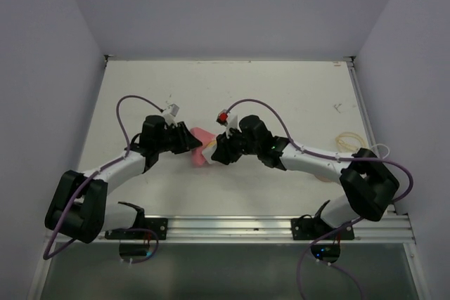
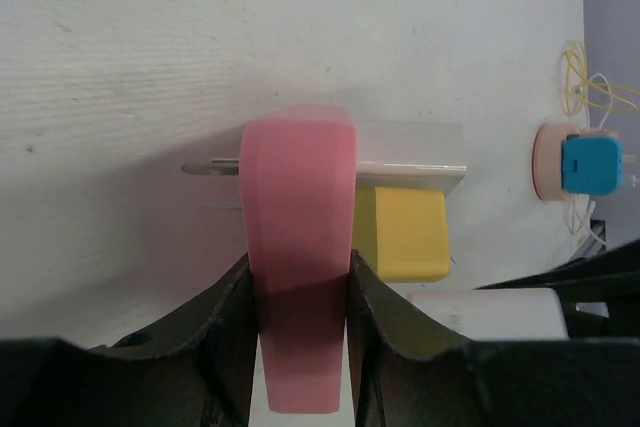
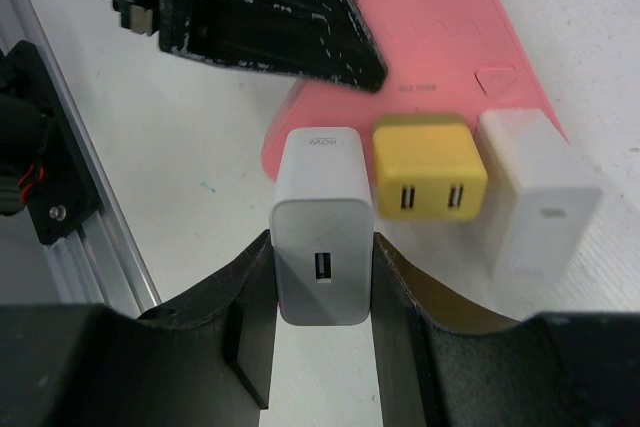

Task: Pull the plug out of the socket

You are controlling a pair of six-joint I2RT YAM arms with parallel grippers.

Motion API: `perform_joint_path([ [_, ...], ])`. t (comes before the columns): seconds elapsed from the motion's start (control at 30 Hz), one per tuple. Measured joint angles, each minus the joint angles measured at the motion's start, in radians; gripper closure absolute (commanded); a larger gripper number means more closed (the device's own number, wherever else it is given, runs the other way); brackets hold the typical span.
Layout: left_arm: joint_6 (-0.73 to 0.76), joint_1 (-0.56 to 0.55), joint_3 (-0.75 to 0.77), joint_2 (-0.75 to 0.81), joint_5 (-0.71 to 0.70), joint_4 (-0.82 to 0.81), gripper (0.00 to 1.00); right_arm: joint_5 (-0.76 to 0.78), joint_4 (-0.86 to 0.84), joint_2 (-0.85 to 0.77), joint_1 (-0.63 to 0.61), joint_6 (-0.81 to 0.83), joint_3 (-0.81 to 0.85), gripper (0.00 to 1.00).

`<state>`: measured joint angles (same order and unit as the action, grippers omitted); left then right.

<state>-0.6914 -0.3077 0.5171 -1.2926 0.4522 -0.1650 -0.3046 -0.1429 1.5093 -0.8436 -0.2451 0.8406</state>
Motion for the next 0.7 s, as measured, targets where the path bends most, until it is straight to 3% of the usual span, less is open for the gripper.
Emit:
perform_joint_path([
  [0.23, 0.074, 0.011, -0.021, 0.046, -0.177, 0.016, 1.00, 0.008, 0.016, -0.103, 0.015, -0.024, 0.005, 1.00],
  [0.5, 0.084, 0.011, -0.031, 0.053, -0.220, 0.009, 1.00, 0.102, 0.088, -0.180, 0.031, -0.062, 0.008, 1.00],
  [0.7, 0.102, 0.011, -0.031, 0.053, -0.223, 0.017, 1.00, 0.149, 0.120, -0.269, 0.211, -0.158, -0.033, 1.00],
])
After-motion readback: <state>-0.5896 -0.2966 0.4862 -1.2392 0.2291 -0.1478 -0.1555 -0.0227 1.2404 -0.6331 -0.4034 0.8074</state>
